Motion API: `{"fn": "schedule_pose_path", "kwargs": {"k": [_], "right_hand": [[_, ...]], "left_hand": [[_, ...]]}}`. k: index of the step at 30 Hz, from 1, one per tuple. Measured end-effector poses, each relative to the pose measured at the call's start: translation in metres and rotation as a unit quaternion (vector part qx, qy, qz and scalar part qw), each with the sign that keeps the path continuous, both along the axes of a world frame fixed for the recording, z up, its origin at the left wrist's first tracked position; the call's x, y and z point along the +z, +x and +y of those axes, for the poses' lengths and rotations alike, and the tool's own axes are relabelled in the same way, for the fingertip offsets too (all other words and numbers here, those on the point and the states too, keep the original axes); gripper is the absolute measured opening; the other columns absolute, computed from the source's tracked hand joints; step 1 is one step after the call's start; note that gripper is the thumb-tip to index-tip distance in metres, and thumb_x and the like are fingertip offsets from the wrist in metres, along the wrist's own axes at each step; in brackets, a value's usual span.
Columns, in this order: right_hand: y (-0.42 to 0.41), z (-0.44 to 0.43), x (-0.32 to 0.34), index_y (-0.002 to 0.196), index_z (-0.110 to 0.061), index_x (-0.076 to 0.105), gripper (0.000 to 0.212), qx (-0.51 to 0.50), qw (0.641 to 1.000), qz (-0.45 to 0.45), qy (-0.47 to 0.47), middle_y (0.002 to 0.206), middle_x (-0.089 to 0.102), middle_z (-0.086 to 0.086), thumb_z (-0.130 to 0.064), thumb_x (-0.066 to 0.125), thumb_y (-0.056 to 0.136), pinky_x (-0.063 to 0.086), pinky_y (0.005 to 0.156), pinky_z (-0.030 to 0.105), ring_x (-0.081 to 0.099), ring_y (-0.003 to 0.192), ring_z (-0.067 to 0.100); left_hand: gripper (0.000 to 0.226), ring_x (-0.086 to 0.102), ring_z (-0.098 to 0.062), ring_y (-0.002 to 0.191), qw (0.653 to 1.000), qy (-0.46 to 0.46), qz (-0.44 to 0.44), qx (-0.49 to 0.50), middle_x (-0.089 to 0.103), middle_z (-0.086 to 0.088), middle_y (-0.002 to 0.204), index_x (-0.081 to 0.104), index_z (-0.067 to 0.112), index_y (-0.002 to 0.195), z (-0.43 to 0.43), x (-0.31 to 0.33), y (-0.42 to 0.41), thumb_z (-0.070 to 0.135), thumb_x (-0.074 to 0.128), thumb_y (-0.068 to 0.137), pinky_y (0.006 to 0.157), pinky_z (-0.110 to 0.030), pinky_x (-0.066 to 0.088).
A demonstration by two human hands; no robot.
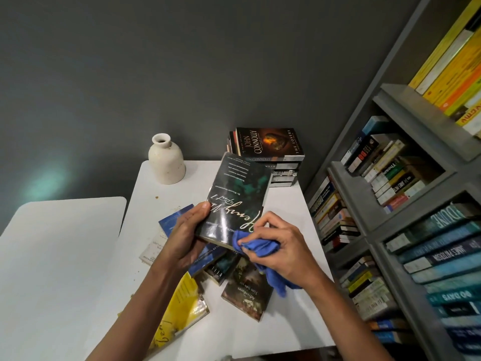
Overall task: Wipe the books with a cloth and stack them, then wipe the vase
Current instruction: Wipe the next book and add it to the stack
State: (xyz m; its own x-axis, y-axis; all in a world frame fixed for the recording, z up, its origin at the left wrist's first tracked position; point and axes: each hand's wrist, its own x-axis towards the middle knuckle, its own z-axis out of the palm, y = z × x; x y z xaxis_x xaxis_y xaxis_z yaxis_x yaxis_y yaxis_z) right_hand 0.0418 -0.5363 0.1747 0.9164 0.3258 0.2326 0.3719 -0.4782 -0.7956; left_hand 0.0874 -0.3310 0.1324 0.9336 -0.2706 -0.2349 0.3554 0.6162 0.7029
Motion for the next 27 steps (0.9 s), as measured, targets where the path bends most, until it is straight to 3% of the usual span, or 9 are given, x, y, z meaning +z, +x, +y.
{"fn": "schedule_pose_path", "kwargs": {"k": [3, 7, 9, 11, 13, 16, 20, 24, 27], "right_hand": [[0.002, 0.017, 0.003, 0.095, -0.027, 0.074, 0.022, 0.005, 0.998, -0.045, -0.034, 0.093, 0.049, -0.016, -0.03, 0.074, 0.073, 0.052, 0.065, 0.036, 0.058, 0.081, 0.013], [-0.003, -0.005, -0.006, 0.093, -0.028, 0.074, 0.019, -0.034, 0.997, -0.018, 0.064, 0.093, 0.05, -0.013, -0.03, 0.074, 0.074, 0.053, 0.073, 0.034, 0.061, 0.083, 0.015], [0.001, -0.007, -0.003, 0.094, -0.027, 0.075, 0.019, -0.041, 0.997, -0.029, 0.063, 0.094, 0.05, -0.013, -0.03, 0.073, 0.076, 0.053, 0.074, 0.032, 0.06, 0.085, 0.014], [0.016, -0.007, 0.002, 0.096, -0.025, 0.075, 0.02, -0.071, 0.994, -0.069, 0.048, 0.095, 0.049, -0.012, -0.029, 0.074, 0.076, 0.052, 0.076, 0.024, 0.057, 0.087, 0.007], [0.041, -0.015, 0.005, 0.095, -0.024, 0.074, 0.018, -0.152, 0.981, -0.106, 0.051, 0.093, 0.049, -0.005, -0.021, 0.076, 0.078, 0.046, 0.081, 0.015, 0.054, 0.088, 0.0], [0.066, -0.028, 0.014, 0.094, -0.023, 0.069, 0.015, -0.246, 0.961, -0.109, 0.067, 0.092, 0.046, 0.0, -0.013, 0.073, 0.083, 0.038, 0.083, 0.007, 0.052, 0.085, -0.003], [0.032, 0.009, 0.012, 0.095, -0.012, 0.071, 0.013, -0.205, 0.965, -0.144, 0.073, 0.097, 0.046, 0.001, -0.012, 0.072, 0.082, 0.041, 0.08, 0.005, 0.052, 0.09, -0.003], [0.005, 0.026, -0.002, 0.098, -0.023, 0.065, 0.012, -0.143, 0.967, -0.193, 0.085, 0.1, 0.041, -0.003, -0.023, 0.064, 0.086, 0.048, 0.074, 0.016, 0.052, 0.086, 0.004], [0.033, 0.007, 0.004, 0.094, -0.02, 0.066, 0.009, -0.22, 0.945, -0.221, 0.097, 0.105, 0.041, -0.003, -0.025, 0.063, 0.086, 0.046, 0.081, 0.016, 0.049, 0.095, -0.002]], "left_hand": [[0.083, 0.064, -0.03, 0.098, 1.0, -0.002, 0.001, -0.01, 0.062, -0.024, 0.115, 0.057, -0.008, 0.122, -0.008, 0.004, -0.002, 0.035, 0.09, 0.059, 0.091, -0.042, 0.053], [0.075, 0.064, -0.027, 0.101, 1.0, -0.012, 0.002, 0.011, 0.066, -0.019, 0.116, 0.065, -0.001, 0.115, 0.004, 0.003, 0.0, 0.035, 0.093, 0.055, 0.1, -0.046, 0.048], [0.064, 0.069, -0.024, 0.093, 1.0, -0.007, 0.001, -0.002, 0.071, -0.016, 0.108, 0.069, 0.002, 0.108, 0.0, 0.006, -0.004, 0.033, 0.091, 0.057, 0.085, -0.04, 0.058], [0.032, 0.073, -0.02, 0.083, 1.0, -0.013, 0.003, -0.006, 0.074, -0.013, 0.098, 0.075, 0.006, 0.096, -0.006, 0.008, -0.01, 0.026, 0.078, 0.071, 0.069, -0.031, 0.06], [0.023, 0.073, -0.019, 0.08, 1.0, -0.02, 0.009, -0.007, 0.074, -0.012, 0.095, 0.077, 0.007, 0.09, -0.008, 0.011, -0.015, 0.024, 0.069, 0.076, 0.065, -0.029, 0.06], [0.051, 0.073, -0.021, 0.085, 0.999, -0.047, 0.017, -0.01, 0.073, -0.016, 0.101, 0.075, 0.004, 0.098, -0.009, 0.011, -0.019, 0.03, 0.092, 0.057, 0.07, -0.032, 0.06], [0.022, 0.074, -0.02, 0.081, 0.993, -0.101, 0.055, 0.026, 0.075, -0.015, 0.094, 0.079, 0.004, 0.084, -0.02, 0.013, -0.02, 0.02, 0.076, 0.069, 0.063, -0.032, 0.06], [0.051, 0.074, -0.023, 0.085, 0.991, -0.106, 0.082, 0.022, 0.073, -0.019, 0.1, 0.079, 0.003, 0.086, -0.012, 0.015, -0.021, 0.017, 0.097, 0.04, 0.065, -0.035, 0.06], [0.068, 0.074, -0.026, 0.083, 0.989, -0.11, 0.102, -0.009, 0.072, -0.022, 0.1, 0.078, 0.0, 0.087, -0.007, 0.018, -0.027, 0.017, 0.101, 0.026, 0.063, -0.035, 0.061]]}}
